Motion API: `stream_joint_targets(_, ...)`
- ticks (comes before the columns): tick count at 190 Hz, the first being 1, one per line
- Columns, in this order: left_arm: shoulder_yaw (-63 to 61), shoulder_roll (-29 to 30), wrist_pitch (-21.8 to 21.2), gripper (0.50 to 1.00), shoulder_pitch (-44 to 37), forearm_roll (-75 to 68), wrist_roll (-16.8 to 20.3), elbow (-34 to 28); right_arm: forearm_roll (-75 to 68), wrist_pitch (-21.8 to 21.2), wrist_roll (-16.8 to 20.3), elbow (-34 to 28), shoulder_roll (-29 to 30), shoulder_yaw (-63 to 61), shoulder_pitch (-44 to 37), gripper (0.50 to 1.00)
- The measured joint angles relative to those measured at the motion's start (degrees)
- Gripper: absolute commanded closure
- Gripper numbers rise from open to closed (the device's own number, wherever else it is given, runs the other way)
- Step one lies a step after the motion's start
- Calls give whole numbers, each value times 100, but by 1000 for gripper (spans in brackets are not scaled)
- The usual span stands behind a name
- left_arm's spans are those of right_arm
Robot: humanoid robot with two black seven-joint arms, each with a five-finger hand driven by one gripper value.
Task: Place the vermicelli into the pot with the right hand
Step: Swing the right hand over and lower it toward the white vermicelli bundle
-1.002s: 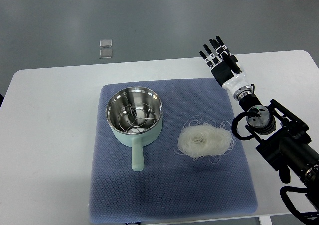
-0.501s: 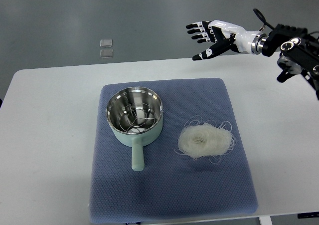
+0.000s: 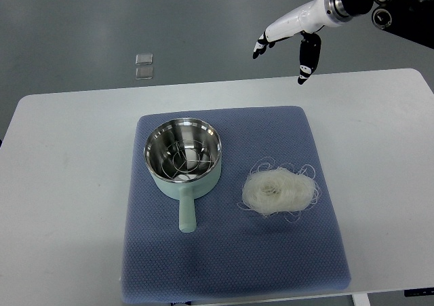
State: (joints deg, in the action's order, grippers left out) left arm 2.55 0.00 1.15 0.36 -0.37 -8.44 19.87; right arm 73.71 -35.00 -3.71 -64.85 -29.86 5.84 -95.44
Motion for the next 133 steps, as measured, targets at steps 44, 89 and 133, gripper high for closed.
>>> stream_joint_targets(44,0,0,48,500,1,0,0,15,-1284,0,211,-895,-567,39,194,574)
stream_joint_targets(89,-9,0,121,500,6,1,0,4,-1523,0,235,-1072,-649,36,809,574)
stream_joint_targets(133,-8,0,122,500,6,2,2,-11,-1405,0,257,-1073,-655,-25,1518,574)
